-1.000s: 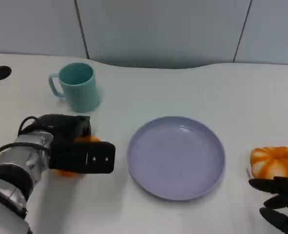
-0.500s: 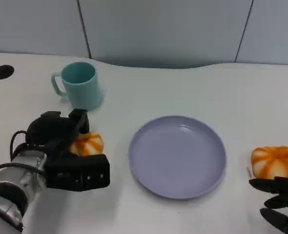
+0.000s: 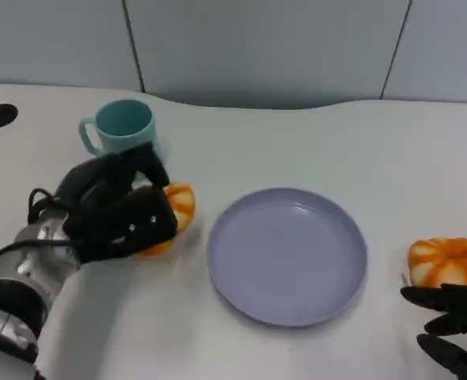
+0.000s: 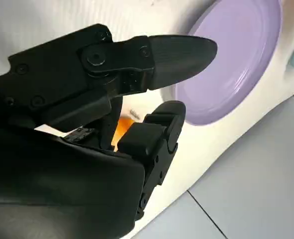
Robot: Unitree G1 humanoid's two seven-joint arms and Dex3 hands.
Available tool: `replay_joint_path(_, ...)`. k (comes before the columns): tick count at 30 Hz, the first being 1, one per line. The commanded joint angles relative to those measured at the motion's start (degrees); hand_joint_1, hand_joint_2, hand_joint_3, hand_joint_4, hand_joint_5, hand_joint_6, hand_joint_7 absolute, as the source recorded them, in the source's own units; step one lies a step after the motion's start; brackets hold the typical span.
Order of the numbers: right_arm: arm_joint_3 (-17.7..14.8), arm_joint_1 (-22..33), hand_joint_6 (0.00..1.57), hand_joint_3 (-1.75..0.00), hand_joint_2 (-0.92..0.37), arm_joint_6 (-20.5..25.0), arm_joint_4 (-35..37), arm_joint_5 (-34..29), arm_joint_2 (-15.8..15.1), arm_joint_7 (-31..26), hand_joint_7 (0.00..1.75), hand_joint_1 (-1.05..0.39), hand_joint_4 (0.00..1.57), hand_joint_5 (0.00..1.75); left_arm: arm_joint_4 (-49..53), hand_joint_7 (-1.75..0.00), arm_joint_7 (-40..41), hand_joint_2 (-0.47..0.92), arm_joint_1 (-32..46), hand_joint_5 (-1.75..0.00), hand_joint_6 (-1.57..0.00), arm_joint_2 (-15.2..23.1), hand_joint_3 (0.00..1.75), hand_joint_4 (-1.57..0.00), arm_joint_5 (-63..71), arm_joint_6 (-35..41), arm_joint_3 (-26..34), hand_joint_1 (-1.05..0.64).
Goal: Grasp the bread from the table and place it into the plate.
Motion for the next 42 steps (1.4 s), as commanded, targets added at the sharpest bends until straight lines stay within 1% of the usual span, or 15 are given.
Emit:
replay_joint_path(1,0.23,-0.46,0.78,-0.35,-0.92,1.23,-0.43,-0.44,-0.01,-0.28,0.01,-0.27,0.61,0.76,-3.63,-1.75,-4.73,0.77,-2.83,-1.75,-0.65,0.16,0.2,-0.82,-2.25,-1.15,1.65,-0.03)
replay_joint_path(7,0.62,-0.87,0.79,-0.35,-0.92,1.66,-0.3,-1.09,-0.02,-0.45,0.01,-0.28,0.61,0.75,-5.77,-1.75,-8.75,0.78,-4.44,-1.75,-0.63,-2.12,0.2,-0.81,-2.7,-1.72,1.82,-0.09)
replay_joint_path(15,1.35,-2.42,0.79,-0.33,-0.92,2.0,0.58,-0.99,-0.26,0.23,0.01,-0.27,0.64,0.76,-7.38,-1.75,-15.13,0.76,-6.76,-1.75,-0.64,-8.8,0.21,-0.84,-1.65,-1.84,-0.86,-0.03)
replay_joint_path(19,1.77,-2.65,0.8,-0.34,-0.92,2.96,0.38,-1.19,-0.34,0.34,0.01,-0.29,0.65,0.77,-6.55,-1.75,-15.38,0.77,-7.59,-1.75,-0.65,-10.98,0.22,-0.83,0.15,-1.46,-2.95,-0.04)
replay_joint_path(22,1.96,-2.87,0.8,-0.33,-0.92,1.89,0.98,-0.81,-0.33,0.34,0.01,-0.27,0.65,0.77,-5.35,-1.75,-15.23,0.77,-8.56,-1.75,-0.63,-12.82,0.23,-0.81,2.04,-1.0,-5.11,-0.03)
replay_joint_path(27,2.15,-2.98,0.8,-0.32,-0.92,1.8,1.18,-0.7,-0.13,0.31,0.01,-0.27,0.67,0.82,-3.5,-1.75,-14.81,0.78,-9.73,-1.75,-0.6,-13.67,0.24,-0.8,3.57,-2.98,-7.11,-0.02)
replay_joint_path(31,2.37,-2.88,0.8,-0.32,-0.92,2.67,0.55,-0.96,-0.06,0.43,0.01,-0.27,0.67,0.87,-2.9,-1.75,-15.65,0.76,-11.99,-1.75,-0.48,-12.91,0.21,-0.73,7.44,-3.42,-10.52,-0.17)
replay_joint_path(32,2.38,-2.87,0.8,-0.32,-0.92,2.68,0.51,-0.93,-0.06,0.45,0.01,-0.26,0.66,0.87,-2.82,-1.74,-15.74,0.75,-12.62,-1.75,-0.4,-12.48,0.13,-0.57,8.74,-3.99,-11.61,-0.31)
replay_joint_path(35,2.45,-2.85,0.81,-0.32,-0.92,2.99,0.31,-1.04,-0.14,0.52,0.01,-0.26,0.65,0.88,-2.54,-1.65,-15.71,0.75,-13.52,-1.73,-0.35,-11.58,0.05,-0.4,10.55,-5.76,-13.07,-0.44)
replay_joint_path(37,2.38,-2.81,0.81,-0.32,-0.92,3.26,0.13,-0.8,-0.06,0.63,0.01,-0.26,0.65,0.88,-2.46,-1.22,-16.37,0.76,-14.21,-1.5,-0.4,-11.0,0.01,-0.29,11.37,-6.6,-13.88,-0.52)
replay_joint_path(38,2.36,-2.79,0.81,-0.32,-0.92,3.34,0.08,-0.7,-0.01,0.63,0.01,-0.26,0.66,0.89,-2.37,-0.93,-16.68,0.76,-14.49,-1.32,-0.46,-10.83,0.01,-0.26,11.58,-6.86,-14.17,-0.54)
replay_joint_path(39,2.34,-2.75,0.81,-0.31,-0.92,3.36,0.05,-0.74,-0.07,0.61,0.01,-0.26,0.66,0.89,-2.28,-0.77,-17.63,0.77,-14.96,-1.2,-0.48,-10.64,0.0,-0.24,11.72,-7.03,-14.48,-0.55)
replay_joint_path(40,2.31,-2.71,0.81,-0.31,-0.92,3.21,0.0,-0.74,-0.15,0.61,0.01,-0.26,0.66,0.89,-2.09,-0.54,-19.37,0.77,-15.47,-0.98,-0.51,-10.47,0.0,-0.25,11.26,-7.52,-14.44,-0.55)
replay_joint_path(41,2.29,-2.68,0.81,-0.31,-0.92,3.11,-0.04,-0.73,-0.22,0.62,0.01,-0.26,0.66,0.9,-1.95,-0.26,-20.64,0.78,-15.81,-0.69,-0.51,-10.37,0.0,-0.26,10.91,-7.89,-14.35,-0.61)
replay_joint_path(42,2.27,-2.69,0.81,-0.31,-0.92,2.9,0.02,-0.68,-0.3,0.66,0.01,-0.25,0.67,0.9,-1.72,-0.14,-22.29,0.78,-16.14,-0.55,-0.51,-10.3,0.0,-0.27,10.29,-8.42,-14.06,-0.64)
